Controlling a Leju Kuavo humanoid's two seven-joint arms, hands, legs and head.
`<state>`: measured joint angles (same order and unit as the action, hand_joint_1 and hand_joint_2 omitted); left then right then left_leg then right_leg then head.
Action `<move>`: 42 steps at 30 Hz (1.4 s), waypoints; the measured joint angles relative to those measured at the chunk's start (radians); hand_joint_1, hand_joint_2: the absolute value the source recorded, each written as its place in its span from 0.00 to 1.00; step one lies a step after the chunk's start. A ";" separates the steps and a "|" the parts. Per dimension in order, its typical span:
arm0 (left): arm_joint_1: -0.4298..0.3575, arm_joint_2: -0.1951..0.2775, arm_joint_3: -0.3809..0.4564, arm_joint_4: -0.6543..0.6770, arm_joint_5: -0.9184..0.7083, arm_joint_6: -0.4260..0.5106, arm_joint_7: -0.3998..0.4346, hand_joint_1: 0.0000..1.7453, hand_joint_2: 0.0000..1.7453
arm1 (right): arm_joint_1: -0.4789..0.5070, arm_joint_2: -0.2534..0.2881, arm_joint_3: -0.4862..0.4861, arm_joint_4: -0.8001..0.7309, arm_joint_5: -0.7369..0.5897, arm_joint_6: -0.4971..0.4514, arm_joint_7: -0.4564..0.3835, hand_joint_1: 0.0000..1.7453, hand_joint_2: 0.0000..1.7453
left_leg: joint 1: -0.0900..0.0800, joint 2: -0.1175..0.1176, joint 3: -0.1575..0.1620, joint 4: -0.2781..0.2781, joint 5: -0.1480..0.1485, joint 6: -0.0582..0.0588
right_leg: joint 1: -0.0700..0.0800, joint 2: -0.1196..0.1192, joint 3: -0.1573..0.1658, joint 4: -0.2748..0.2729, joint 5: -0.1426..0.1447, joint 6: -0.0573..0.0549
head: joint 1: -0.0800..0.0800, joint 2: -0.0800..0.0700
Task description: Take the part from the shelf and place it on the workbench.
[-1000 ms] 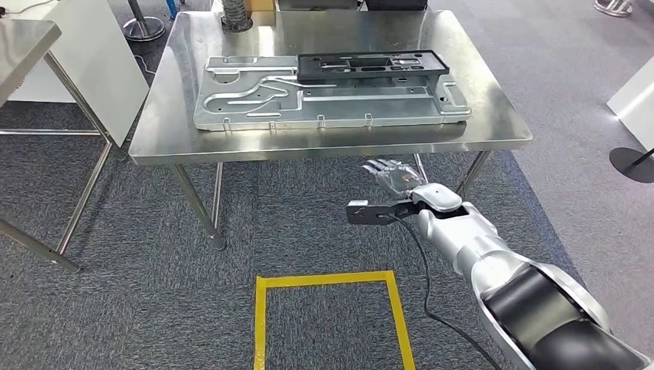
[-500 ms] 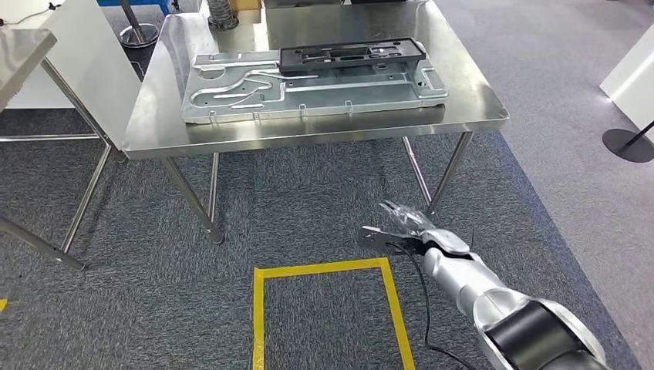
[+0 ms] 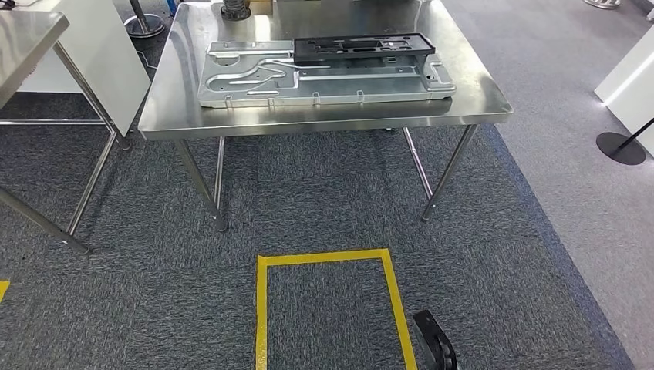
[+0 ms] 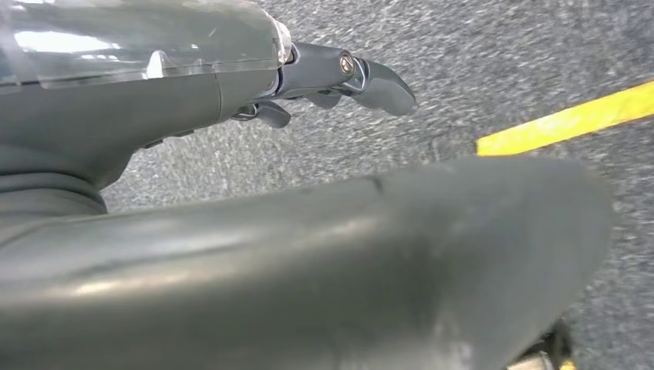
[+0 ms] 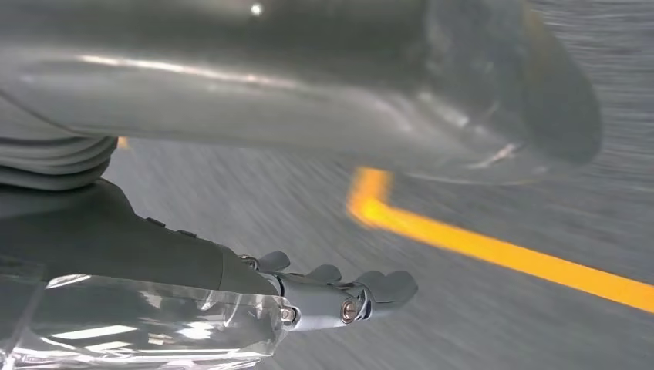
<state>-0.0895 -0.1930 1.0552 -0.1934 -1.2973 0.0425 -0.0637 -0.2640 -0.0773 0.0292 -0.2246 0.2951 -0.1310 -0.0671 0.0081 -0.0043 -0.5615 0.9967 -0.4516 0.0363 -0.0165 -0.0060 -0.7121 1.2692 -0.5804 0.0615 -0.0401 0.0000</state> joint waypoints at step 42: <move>-0.004 -0.003 -0.011 0.000 -0.044 0.001 0.014 0.00 0.00 | 0.191 0.066 -0.306 0.043 -0.117 -0.061 -0.004 0.00 1.00 | 0.003 0.016 -0.037 0.053 -0.033 -0.059 | -0.008 0.007 0.207 -0.297 0.087 -0.063 | 0.000 0.000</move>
<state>-0.0937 -0.1965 1.0440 -0.1936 -1.3411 0.0440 -0.0493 -0.0727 -0.0112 -0.2769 -0.1817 0.1779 -0.1921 -0.0709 0.0109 0.0115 -0.5986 1.0502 -0.4844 -0.0227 -0.0246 0.0010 -0.5050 0.9722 -0.4935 -0.0014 -0.0401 0.0000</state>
